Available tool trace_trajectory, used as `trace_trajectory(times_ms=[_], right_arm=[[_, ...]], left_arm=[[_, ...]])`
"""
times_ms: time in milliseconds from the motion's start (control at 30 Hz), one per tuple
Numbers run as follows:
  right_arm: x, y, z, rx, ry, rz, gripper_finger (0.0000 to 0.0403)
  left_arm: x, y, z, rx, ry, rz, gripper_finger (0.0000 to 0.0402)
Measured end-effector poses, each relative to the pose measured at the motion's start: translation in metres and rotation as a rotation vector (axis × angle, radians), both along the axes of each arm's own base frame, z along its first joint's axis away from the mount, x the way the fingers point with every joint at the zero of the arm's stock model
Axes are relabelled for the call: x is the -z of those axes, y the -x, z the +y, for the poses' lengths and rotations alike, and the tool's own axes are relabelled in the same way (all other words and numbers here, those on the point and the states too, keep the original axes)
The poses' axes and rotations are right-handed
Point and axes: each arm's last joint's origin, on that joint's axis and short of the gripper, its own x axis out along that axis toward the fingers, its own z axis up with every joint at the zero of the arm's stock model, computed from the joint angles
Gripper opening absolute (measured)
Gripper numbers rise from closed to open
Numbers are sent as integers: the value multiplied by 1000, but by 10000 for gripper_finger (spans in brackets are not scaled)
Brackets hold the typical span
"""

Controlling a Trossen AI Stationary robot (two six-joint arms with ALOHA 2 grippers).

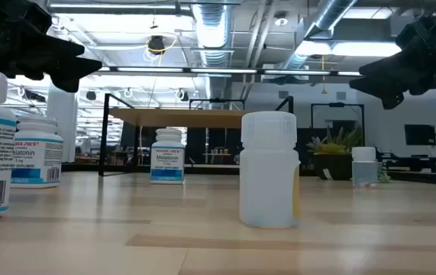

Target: Pick and place medicine bottles onto shelf by color

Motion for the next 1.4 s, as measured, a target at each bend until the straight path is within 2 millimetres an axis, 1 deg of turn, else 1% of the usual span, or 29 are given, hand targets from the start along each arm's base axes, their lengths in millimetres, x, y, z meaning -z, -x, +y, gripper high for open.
trace_trajectory(times_ms=[1100,1167,1300,1400], right_arm=[[0,0,0,0,0,0,230],[0,0,0,1,0,0,230],[0,0,0,0,0,0,230],[0,0,0,0,0,0,230]], left_arm=[[0,0,0,1,1,-1,238],[0,0,0,2,33,-2,238],[-1,0,0,1,152,-9,238],[-6,0,1,-38,241,-66,238]])
